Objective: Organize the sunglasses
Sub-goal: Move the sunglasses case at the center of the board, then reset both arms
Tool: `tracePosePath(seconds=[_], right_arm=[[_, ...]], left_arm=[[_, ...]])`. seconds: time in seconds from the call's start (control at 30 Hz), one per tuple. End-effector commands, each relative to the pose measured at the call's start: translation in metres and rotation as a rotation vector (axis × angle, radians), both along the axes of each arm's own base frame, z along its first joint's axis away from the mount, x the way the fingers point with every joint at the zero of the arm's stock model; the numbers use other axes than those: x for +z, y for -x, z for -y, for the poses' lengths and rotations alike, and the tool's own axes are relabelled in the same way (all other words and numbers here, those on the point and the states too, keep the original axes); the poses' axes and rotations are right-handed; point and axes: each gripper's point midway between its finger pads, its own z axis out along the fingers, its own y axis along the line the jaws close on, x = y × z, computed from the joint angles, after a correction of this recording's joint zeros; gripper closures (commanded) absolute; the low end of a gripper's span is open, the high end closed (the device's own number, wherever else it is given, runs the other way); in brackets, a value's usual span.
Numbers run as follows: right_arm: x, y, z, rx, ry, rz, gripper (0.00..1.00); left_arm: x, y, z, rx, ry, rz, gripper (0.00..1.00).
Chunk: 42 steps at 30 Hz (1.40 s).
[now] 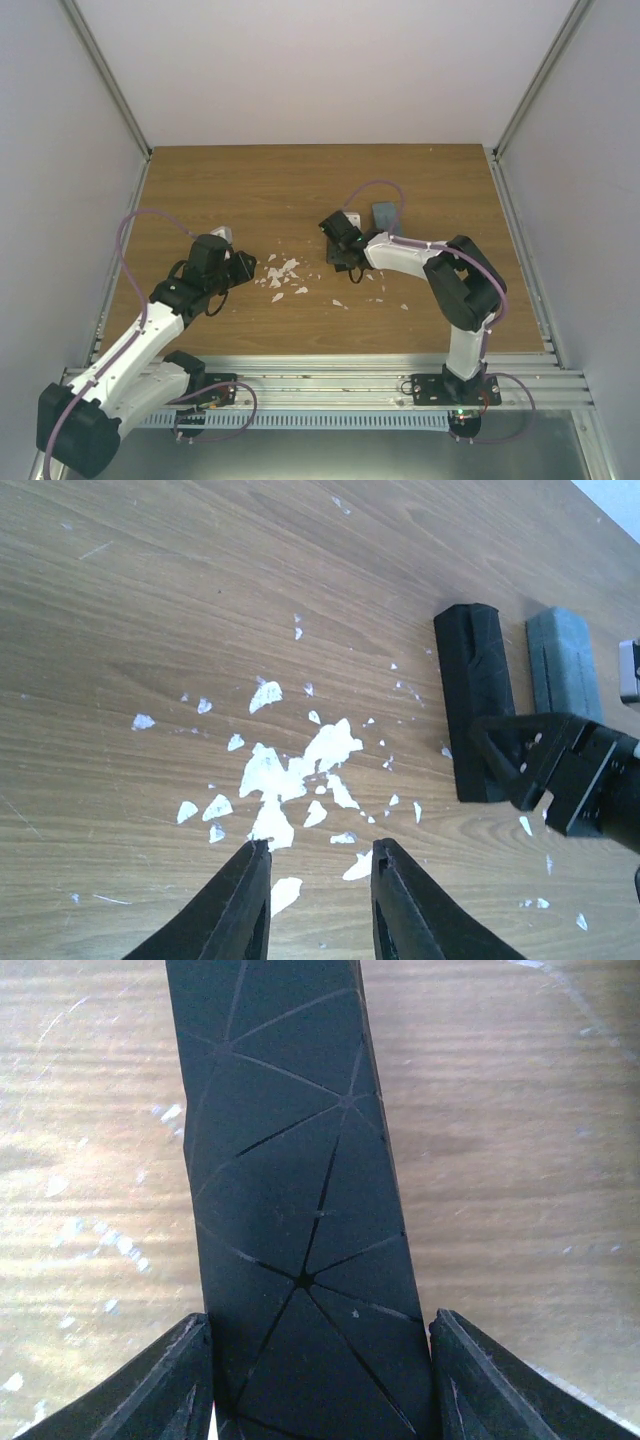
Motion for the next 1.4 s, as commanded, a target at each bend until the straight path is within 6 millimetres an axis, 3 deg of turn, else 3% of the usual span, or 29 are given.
tracePosePath(seconds=[0.0, 0.2, 0.47, 0.57, 0.7, 0.83, 0.93, 1.17, 1.37], right_arm=[[-0.028, 0.007, 0.037, -0.035, 0.087, -0.079, 0.44], [-0.005, -0.003, 0.029, -0.029, 0.041, -0.036, 0.4], [0.068, -0.009, 0.008, 0.091, -0.07, 0.095, 0.01], [0.098, 0.0, 0.019, 0.104, -0.078, 0.147, 0.0], [0.132, 0.023, 0.051, 0.052, -0.075, 0.212, 0.01], [0.168, 0.055, 0.105, -0.066, -0.054, 0.308, 0.0], [0.19, 0.086, 0.155, -0.181, -0.031, 0.385, 0.0], [0.247, 0.154, 0.247, -0.439, -0.143, 0.595, 0.0], [0.297, 0.194, 0.296, -0.568, -0.307, 0.798, 0.0]], left_arm=[[0.008, 0.0, 0.004, -0.023, 0.029, 0.028, 0.68], [0.021, 0.001, 0.01, -0.074, 0.025, 0.045, 0.57], [0.057, 0.003, 0.011, -0.123, -0.001, 0.104, 0.39], [0.073, 0.006, 0.008, -0.14, -0.024, 0.148, 0.33], [0.098, 0.014, 0.004, -0.169, -0.05, 0.226, 0.27], [0.127, 0.027, -0.005, -0.167, -0.07, 0.327, 0.01], [0.149, 0.038, -0.011, -0.179, -0.085, 0.429, 0.01], [0.196, 0.065, -0.038, -0.1, -0.115, 0.664, 0.01], [0.223, 0.08, -0.06, -0.009, -0.138, 0.773, 0.01]])
